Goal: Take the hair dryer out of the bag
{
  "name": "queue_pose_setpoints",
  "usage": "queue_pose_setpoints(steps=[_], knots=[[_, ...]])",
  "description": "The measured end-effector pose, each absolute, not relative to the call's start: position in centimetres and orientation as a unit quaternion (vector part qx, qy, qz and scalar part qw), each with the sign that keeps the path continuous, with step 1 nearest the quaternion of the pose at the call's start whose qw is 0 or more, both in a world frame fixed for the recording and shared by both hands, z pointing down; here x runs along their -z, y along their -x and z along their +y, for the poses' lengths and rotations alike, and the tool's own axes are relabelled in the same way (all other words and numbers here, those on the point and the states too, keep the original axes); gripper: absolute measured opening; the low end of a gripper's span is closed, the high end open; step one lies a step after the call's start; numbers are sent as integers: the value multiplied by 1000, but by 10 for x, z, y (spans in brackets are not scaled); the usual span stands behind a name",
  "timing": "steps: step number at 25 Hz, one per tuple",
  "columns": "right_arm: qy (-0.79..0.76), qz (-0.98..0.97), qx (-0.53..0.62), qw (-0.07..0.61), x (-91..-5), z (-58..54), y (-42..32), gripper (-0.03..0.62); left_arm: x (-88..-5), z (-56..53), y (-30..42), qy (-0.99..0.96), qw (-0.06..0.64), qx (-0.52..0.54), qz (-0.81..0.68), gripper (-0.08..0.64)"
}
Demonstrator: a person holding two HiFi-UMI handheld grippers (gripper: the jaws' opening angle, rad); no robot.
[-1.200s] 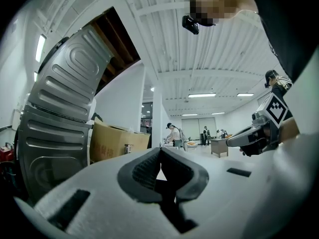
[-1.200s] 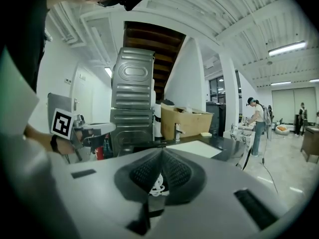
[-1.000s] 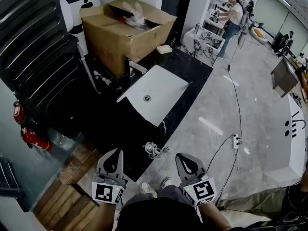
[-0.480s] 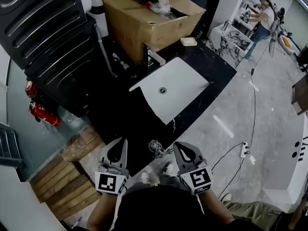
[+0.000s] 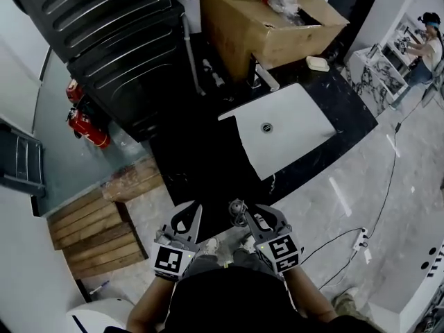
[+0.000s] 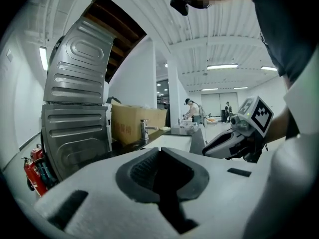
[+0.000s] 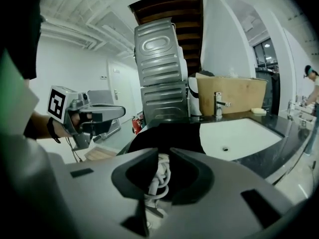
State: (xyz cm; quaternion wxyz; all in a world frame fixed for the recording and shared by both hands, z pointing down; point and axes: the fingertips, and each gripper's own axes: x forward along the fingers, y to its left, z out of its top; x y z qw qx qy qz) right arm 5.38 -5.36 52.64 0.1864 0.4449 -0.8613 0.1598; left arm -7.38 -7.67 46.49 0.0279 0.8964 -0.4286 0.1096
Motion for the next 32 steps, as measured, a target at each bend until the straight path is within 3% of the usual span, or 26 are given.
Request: queue_pose_setpoints(steps=[4,8,15,24,27,32], knots=[[-422,-867,-176,196,-545,-56,-44,112,-473,-68,75,-887,45,-122,-443,23],[-411,-863,-206,208,-565,-58,-33,215,-492,-63,78,-886,15,-151,-438,25],[-401,-867,-194,223,-570,-68,-20,249,-499,-62,66,-883,16,-172,-437,29],[-392,-858,-206,261,-592,-64,-15,281,-537,-59,60,-884,-20,-231,-405,140],[-388,-860,-202,262,-593,-64,-15,282,-554,-63,45,-882,-57,-271,-382,199],[-384,-862,-198,264,-591,-65,-14,287,-573,-79,29,-850,-181,-357,-343,256]])
